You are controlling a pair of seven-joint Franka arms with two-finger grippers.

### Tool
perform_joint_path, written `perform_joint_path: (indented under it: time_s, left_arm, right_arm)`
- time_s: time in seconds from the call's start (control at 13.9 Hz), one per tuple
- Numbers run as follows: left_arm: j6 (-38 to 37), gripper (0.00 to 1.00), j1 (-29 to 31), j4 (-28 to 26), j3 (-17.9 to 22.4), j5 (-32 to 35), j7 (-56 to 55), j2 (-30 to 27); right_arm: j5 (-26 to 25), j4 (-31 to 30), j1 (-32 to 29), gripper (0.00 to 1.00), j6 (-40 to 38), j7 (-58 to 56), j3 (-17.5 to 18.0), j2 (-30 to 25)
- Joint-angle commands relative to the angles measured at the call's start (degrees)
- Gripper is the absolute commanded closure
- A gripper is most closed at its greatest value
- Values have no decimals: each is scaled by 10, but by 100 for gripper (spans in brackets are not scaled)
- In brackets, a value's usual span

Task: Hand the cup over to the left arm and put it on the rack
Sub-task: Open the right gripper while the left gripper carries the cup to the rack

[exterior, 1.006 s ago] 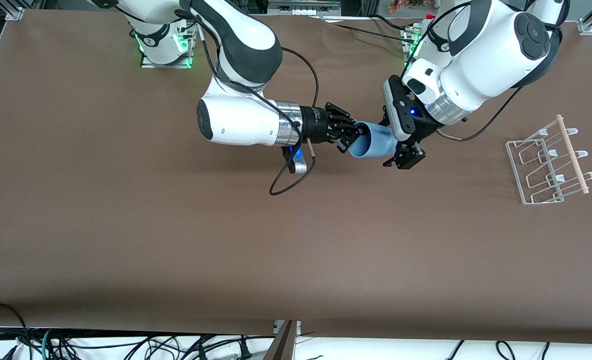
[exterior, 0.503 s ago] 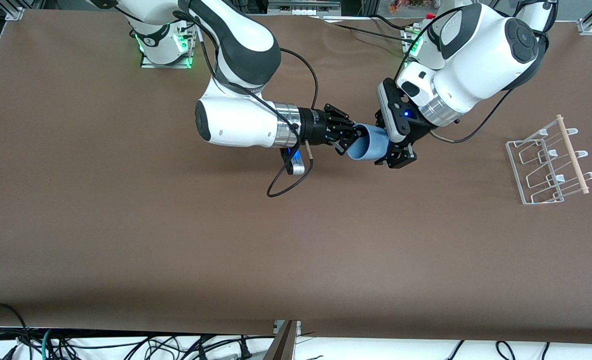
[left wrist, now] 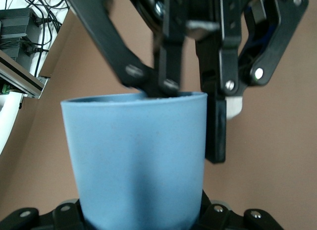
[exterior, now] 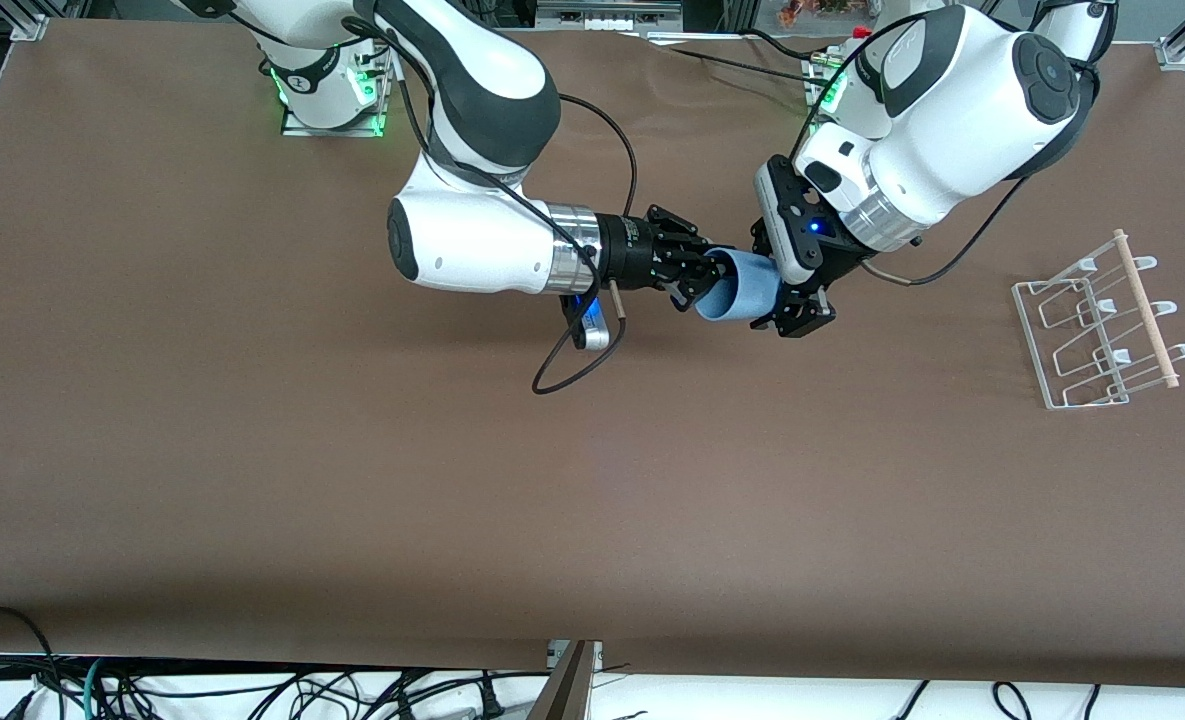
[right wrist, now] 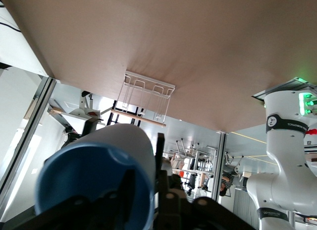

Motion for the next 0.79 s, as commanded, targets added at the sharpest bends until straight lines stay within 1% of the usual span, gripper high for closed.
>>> perform_joint_path:
  time_s: [0.0,0.07,0.22,0.36,0.43,0.5,0.58,0.65,0.72]
  left_arm:
    - [1,100,10,-6,-6,-16,5,-9]
    - [-5,100,11,-6,-5,-13,4,-10]
    - [-63,100,32,-5,0,-7,8,-10]
    - [-71,100,59,-5,0,21,18,-10]
    - [-89,100,70,-5,2,36,18,-9]
    - [-113,100,81,-4,9,55,18,-9]
    - [-137,100,82,1,30,89,18,-9]
    - [-165,100,82,9,49,139,17,-9]
    - [-191,100,83,15,59,208,18,-9]
  right_arm:
    - [7,34,-30,0,-14,19,3,3]
    - [6,39,-45,0,-25,21,2,1]
    - [3,45,-80,0,-75,15,0,-4]
    - [-6,47,-123,0,-138,-14,1,-9]
    - [-14,47,-145,0,-165,-34,2,-31]
    - [-32,45,-164,0,-198,-60,1,-41]
    - [-64,43,-172,0,-240,-81,-6,-64]
    - [-95,41,-173,0,-272,-95,-21,-81]
    - [-124,39,-173,0,-286,-99,-34,-96]
